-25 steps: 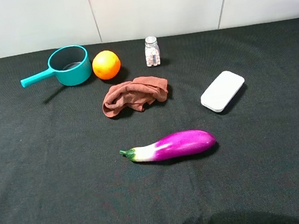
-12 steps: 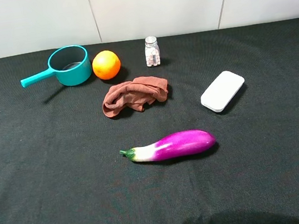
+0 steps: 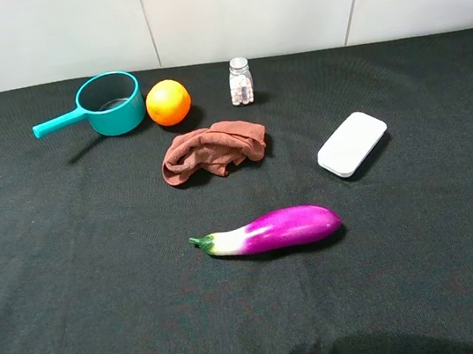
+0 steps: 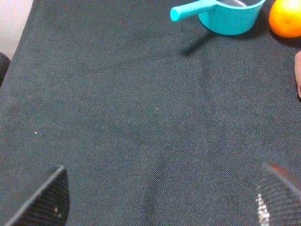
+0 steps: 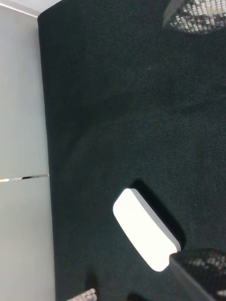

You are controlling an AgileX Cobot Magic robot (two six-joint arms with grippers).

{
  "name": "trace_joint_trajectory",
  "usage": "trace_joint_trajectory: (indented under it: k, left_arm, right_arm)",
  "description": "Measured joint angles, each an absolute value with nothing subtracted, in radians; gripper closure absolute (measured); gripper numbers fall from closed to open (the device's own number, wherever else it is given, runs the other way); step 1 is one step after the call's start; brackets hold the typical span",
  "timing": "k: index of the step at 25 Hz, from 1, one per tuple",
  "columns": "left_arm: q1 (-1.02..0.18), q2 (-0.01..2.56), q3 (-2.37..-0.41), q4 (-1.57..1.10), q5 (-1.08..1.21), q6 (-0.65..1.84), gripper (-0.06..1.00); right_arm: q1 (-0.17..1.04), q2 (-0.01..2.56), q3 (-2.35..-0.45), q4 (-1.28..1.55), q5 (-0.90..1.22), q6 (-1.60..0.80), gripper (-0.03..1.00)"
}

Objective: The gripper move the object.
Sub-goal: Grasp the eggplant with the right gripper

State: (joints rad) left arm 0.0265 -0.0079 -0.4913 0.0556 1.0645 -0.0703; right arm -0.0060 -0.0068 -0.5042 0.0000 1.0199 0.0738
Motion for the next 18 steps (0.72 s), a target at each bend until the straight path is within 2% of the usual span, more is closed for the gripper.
trace_joint_trajectory:
  k: [8, 18]
  left_arm:
    - [0.027, -0.008, -0.491, 0.056, 1.064, -0.070, 0.11]
    - [0.027, -0.008, -0.491, 0.056, 1.064, -0.070, 0.11]
  right_arm:
    - [-0.006, 0.143, -0.531, -0.046, 0.985, 0.089, 0.27]
    - [-0.006, 0.592, -0.743, 0.000, 0.956, -0.072, 0.27]
